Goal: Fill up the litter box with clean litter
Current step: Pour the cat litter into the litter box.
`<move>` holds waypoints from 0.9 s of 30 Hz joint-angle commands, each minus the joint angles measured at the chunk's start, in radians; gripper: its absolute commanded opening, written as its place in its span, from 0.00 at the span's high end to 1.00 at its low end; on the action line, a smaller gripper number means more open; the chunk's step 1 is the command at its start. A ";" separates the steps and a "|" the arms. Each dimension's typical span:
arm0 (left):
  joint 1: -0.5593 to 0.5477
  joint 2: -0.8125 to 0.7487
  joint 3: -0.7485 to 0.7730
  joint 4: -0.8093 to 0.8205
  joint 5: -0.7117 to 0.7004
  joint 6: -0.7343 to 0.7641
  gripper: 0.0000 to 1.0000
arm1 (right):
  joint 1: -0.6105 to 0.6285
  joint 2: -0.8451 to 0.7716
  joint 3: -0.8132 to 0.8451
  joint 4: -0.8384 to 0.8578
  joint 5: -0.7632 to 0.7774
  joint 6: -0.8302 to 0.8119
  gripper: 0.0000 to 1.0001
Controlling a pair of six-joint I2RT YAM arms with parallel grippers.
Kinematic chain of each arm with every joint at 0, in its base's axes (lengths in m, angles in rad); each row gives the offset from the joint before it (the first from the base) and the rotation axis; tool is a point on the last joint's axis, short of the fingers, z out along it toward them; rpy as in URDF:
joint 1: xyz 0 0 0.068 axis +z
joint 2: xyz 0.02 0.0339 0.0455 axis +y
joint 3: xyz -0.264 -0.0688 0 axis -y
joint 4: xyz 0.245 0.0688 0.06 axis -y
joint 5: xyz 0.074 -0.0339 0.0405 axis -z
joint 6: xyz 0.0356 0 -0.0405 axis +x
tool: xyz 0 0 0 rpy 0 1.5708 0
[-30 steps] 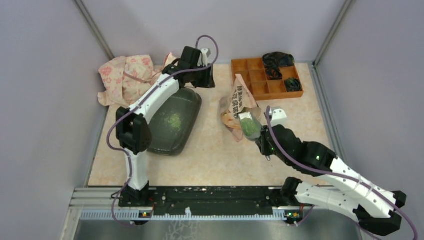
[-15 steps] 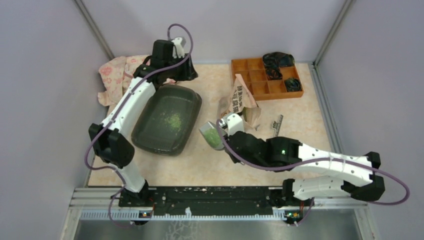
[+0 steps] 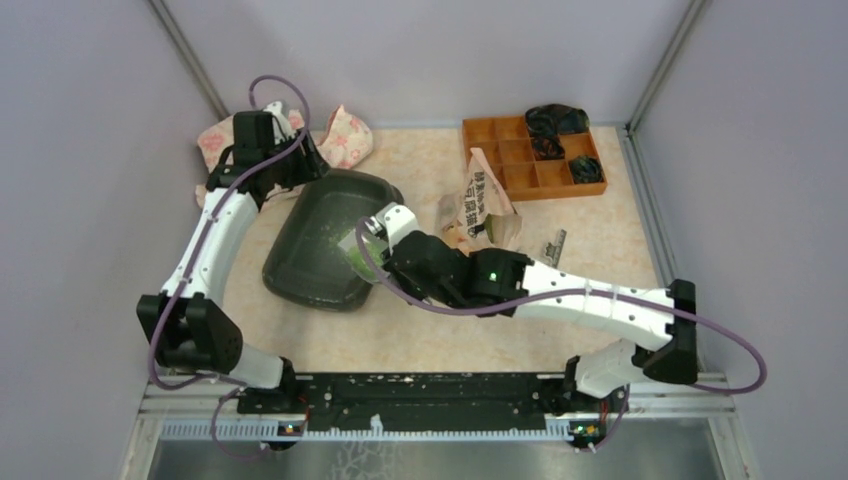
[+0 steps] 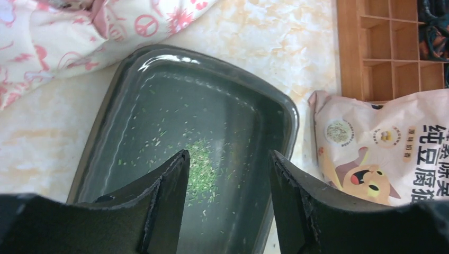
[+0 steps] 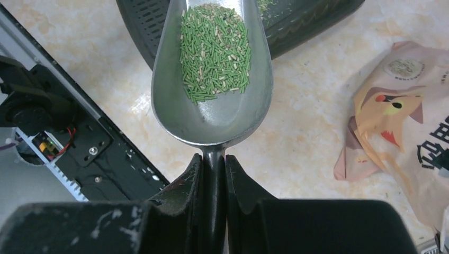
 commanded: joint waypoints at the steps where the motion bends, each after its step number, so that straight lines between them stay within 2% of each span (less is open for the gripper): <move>1: 0.055 -0.059 -0.059 0.044 0.031 -0.016 0.37 | -0.079 0.047 0.085 0.139 -0.109 -0.043 1.00; 9: 0.091 -0.087 -0.109 0.056 0.060 -0.011 0.37 | -0.198 0.197 0.160 0.234 -0.242 -0.083 1.00; 16: 0.114 -0.103 -0.128 0.064 0.070 -0.007 0.38 | -0.306 0.318 0.225 0.271 -0.399 -0.054 1.00; 21: 0.114 -0.106 -0.131 0.062 0.087 -0.006 0.38 | -0.424 0.373 0.232 0.329 -0.600 0.104 1.00; 24: 0.114 -0.107 -0.136 0.067 0.097 -0.006 0.38 | -0.505 0.396 0.191 0.424 -0.761 0.264 1.00; 27: 0.113 -0.107 -0.139 0.066 0.101 -0.004 0.38 | -0.556 0.401 0.118 0.597 -0.914 0.410 1.00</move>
